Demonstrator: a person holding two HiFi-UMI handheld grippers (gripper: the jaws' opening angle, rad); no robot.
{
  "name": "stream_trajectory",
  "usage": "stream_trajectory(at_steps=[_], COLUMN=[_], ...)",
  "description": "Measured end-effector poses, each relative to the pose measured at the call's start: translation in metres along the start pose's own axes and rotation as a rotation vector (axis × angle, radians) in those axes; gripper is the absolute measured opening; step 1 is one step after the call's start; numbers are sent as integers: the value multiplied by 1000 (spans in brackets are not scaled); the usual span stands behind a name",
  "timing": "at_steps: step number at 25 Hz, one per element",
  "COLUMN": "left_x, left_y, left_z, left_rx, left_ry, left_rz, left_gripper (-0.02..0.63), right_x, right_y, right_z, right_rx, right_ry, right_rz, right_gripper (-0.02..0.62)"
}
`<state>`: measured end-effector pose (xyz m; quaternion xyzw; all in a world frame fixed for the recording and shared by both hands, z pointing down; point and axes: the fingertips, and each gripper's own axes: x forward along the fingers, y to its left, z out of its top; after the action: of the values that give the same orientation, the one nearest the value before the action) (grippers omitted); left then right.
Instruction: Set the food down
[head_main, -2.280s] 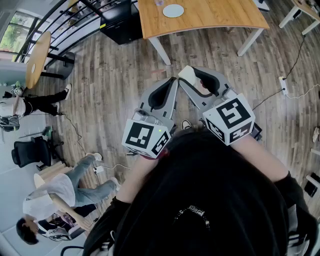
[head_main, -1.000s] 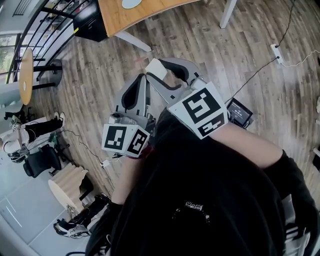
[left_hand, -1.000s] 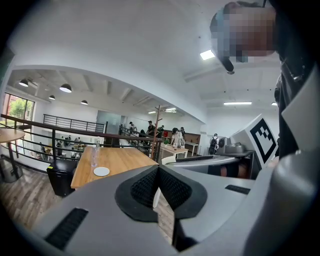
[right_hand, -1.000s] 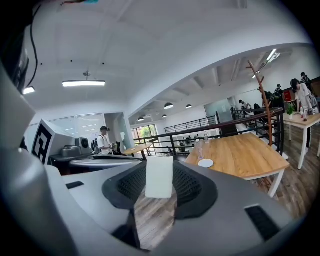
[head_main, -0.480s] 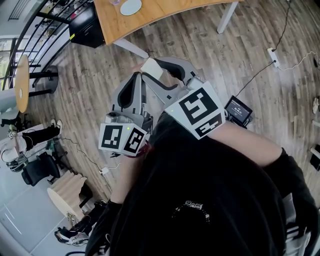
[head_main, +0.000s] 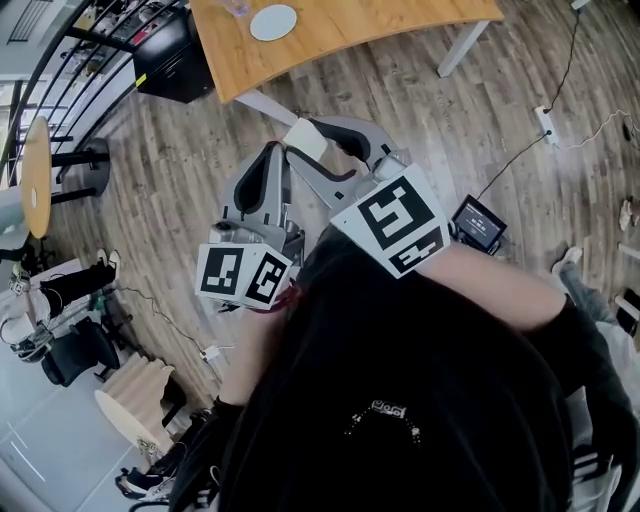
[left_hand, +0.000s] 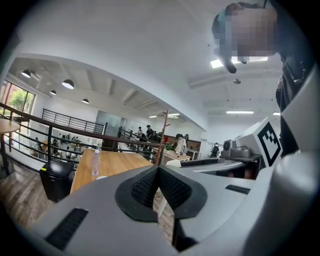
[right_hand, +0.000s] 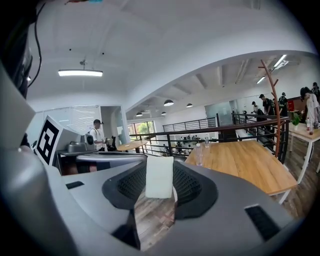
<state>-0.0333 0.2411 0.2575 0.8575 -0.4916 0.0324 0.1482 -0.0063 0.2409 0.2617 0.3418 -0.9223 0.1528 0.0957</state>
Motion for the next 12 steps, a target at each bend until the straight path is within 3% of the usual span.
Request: stream_trajectory(at_steps=[12], left_x=[28], left_y=[72], left_z=[17], left_rx=[7], left_ry=[8], left_rz=[-70], left_gripper=[5], right_x=[73], right_y=[-12], right_z=[20], right_rx=[-10], right_ry=[14], right_rz=[-84], right_gripper=[170])
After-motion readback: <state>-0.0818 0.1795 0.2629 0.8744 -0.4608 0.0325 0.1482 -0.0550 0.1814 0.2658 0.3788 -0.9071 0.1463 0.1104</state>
